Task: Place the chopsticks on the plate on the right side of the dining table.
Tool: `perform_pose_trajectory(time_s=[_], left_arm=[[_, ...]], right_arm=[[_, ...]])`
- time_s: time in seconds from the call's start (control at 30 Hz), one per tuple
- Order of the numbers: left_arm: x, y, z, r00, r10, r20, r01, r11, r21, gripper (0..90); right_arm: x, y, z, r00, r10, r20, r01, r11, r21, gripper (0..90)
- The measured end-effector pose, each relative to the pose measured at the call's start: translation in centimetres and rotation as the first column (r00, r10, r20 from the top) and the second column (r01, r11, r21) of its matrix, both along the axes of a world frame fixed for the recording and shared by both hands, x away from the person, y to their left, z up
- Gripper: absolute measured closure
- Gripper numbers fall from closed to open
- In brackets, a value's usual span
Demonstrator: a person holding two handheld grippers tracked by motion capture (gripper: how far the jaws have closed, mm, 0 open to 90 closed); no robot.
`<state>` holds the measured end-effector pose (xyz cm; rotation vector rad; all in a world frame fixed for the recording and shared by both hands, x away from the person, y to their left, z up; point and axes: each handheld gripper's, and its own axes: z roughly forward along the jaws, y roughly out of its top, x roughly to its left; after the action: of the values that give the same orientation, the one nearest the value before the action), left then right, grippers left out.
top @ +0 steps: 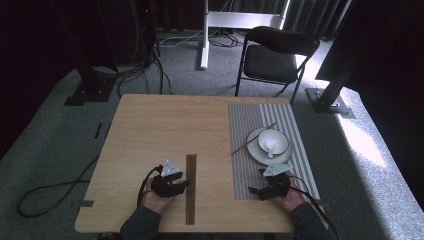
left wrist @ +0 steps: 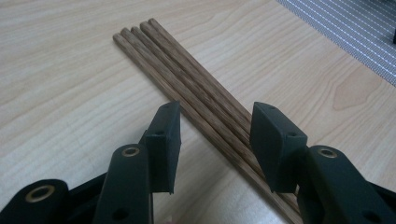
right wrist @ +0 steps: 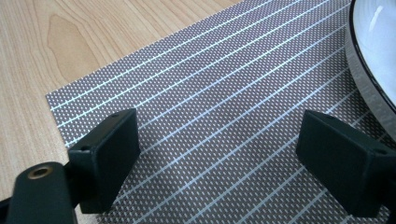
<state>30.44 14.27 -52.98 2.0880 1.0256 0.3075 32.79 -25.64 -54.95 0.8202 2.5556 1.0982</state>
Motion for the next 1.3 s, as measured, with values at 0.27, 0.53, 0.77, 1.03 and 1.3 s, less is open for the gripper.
perform_pose_trajectory(time_s=[0.27, 0.53, 0.77, 1.03, 1.3], left_arm=[[-0.42, -0.31, -0.43, 0.9997, -0.009, -0.024, 0.010, 0.9997, 0.023, 53.9], [-0.46, -0.38, -0.56, 0.9992, -0.005, -0.041, 0.006, 0.9995, 0.030, 55.6], [-0.54, -0.34, -0.64, 0.9990, 0.007, -0.045, -0.004, 0.9987, 0.051, 59.4], [-0.48, -0.21, -0.58, 0.9985, 0.037, -0.040, -0.034, 0.9971, 0.068, 69.9], [-0.33, 0.12, -0.51, 0.9959, 0.087, -0.026, -0.084, 0.9915, 0.100, 76.8]], right_arm=[[0.01, 0.00, 0.00, 1.0000, 0.001, 0.000, -0.001, 1.0000, 0.000, 12.5], [0.01, 0.00, 0.00, 1.0000, 0.001, 0.000, -0.001, 1.0000, 0.000, 12.5], [0.01, 0.00, 0.00, 1.0000, 0.001, 0.001, -0.001, 1.0000, 0.000, 12.5], [0.01, 0.00, 0.00, 1.0000, 0.001, 0.000, -0.001, 1.0000, 0.000, 12.5], [0.01, 0.00, 0.00, 1.0000, 0.001, 0.000, -0.001, 1.0000, 0.000, 12.5]])
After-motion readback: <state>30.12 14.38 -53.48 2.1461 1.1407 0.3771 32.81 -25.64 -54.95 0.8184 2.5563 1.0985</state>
